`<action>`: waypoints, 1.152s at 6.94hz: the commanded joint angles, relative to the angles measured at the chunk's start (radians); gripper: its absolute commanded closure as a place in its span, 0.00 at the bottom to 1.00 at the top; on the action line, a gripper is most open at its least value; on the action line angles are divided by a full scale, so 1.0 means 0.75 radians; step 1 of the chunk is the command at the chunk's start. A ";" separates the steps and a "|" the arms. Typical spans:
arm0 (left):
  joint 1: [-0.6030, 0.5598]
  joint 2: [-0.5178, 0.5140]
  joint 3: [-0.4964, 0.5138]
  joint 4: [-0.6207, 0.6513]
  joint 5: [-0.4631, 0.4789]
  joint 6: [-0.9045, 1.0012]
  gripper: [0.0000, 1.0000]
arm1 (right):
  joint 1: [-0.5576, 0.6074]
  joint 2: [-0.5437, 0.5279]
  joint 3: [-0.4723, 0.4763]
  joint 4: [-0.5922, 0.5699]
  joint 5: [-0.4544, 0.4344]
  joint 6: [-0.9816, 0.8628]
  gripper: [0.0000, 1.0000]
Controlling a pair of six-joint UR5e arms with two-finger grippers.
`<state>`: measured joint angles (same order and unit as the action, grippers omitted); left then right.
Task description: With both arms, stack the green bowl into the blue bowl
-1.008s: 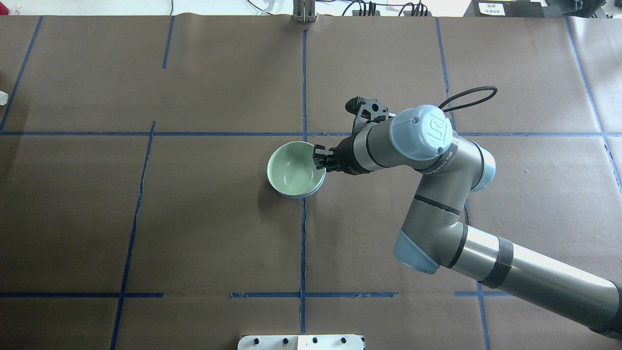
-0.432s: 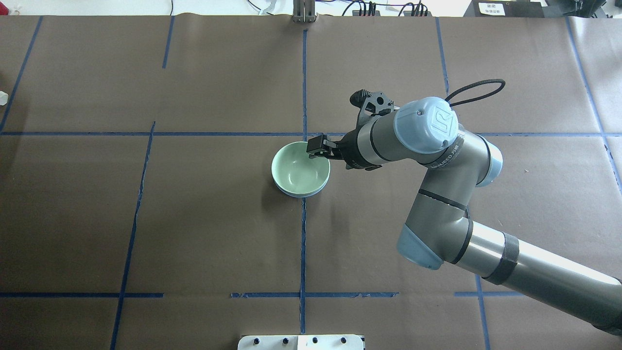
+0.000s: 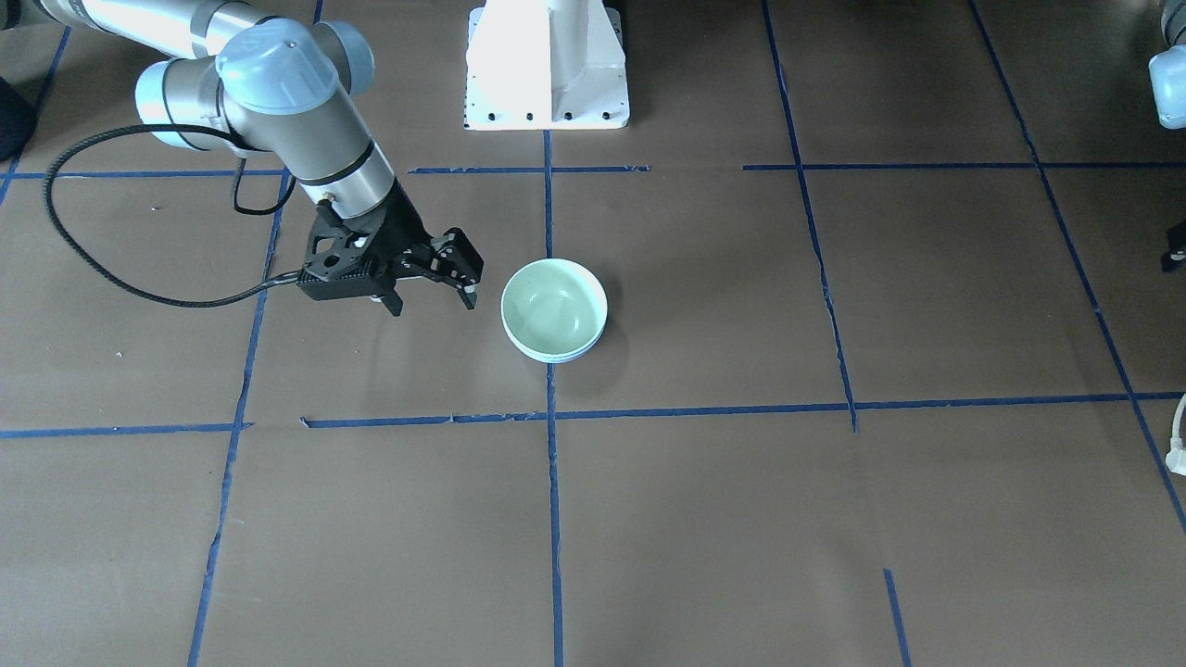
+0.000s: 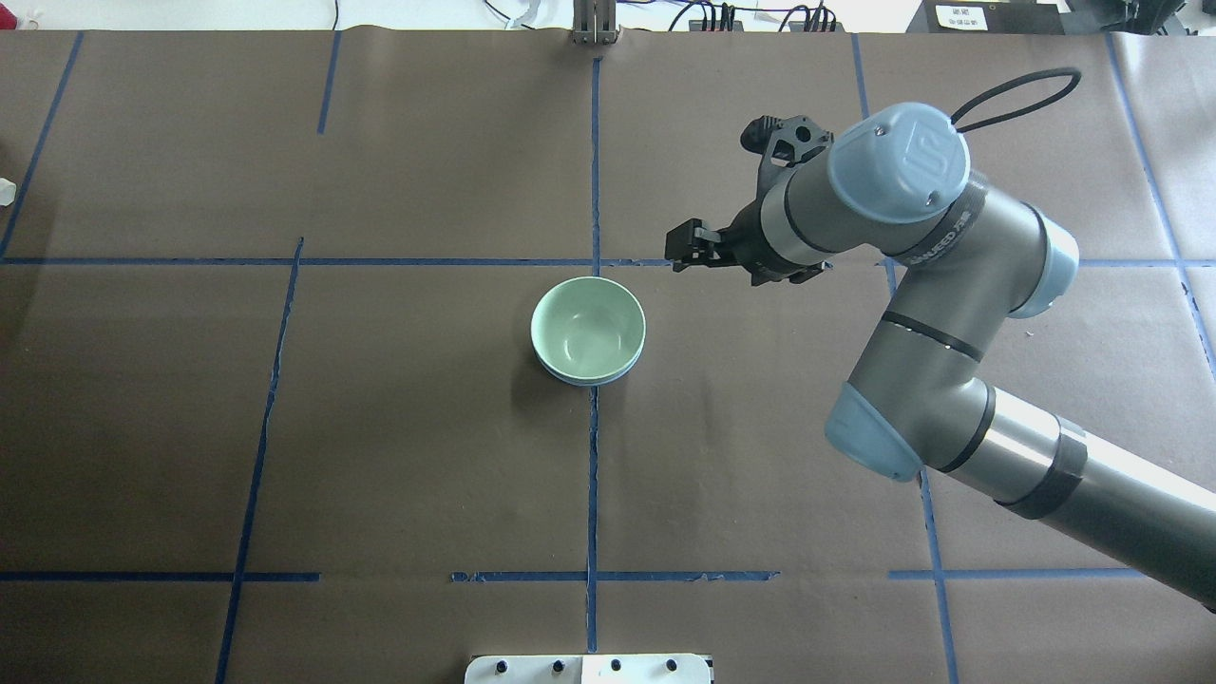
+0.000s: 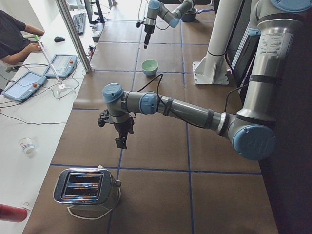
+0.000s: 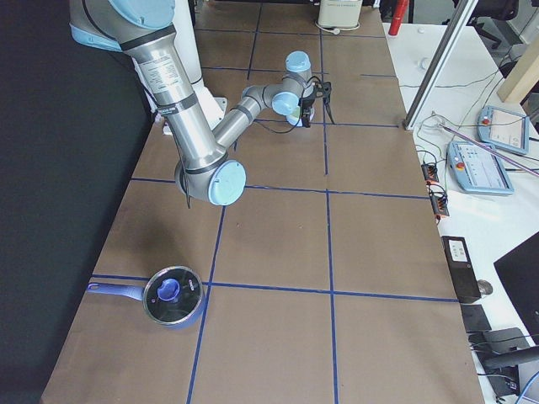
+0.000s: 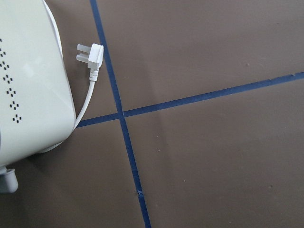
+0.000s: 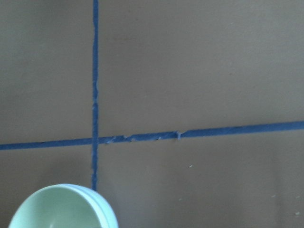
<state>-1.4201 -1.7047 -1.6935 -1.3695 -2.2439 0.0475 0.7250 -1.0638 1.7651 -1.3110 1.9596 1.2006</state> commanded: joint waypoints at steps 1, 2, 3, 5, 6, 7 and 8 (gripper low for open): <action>-0.059 0.005 0.020 0.002 -0.045 0.004 0.00 | 0.271 -0.129 0.023 -0.066 0.267 -0.374 0.00; -0.096 0.005 0.063 0.002 -0.147 0.008 0.00 | 0.396 -0.233 0.019 -0.064 0.368 -0.584 0.00; -0.111 0.005 0.130 0.000 -0.186 0.010 0.00 | 0.507 -0.343 0.017 -0.066 0.410 -0.791 0.00; -0.207 0.027 0.170 -0.001 -0.185 0.069 0.00 | 0.661 -0.491 -0.003 -0.074 0.447 -1.101 0.00; -0.239 0.084 0.168 -0.001 -0.184 0.187 0.00 | 0.722 -0.536 -0.005 -0.143 0.453 -1.225 0.00; -0.256 0.133 0.160 -0.005 -0.187 0.198 0.00 | 0.804 -0.561 -0.005 -0.275 0.449 -1.437 0.00; -0.258 0.144 0.151 -0.005 -0.187 0.196 0.00 | 0.904 -0.559 -0.024 -0.415 0.451 -1.672 0.00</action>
<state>-1.6042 -1.6193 -1.5738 -1.3719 -2.3832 0.1817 1.3220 -1.4721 1.7579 -1.5103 2.2963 0.1384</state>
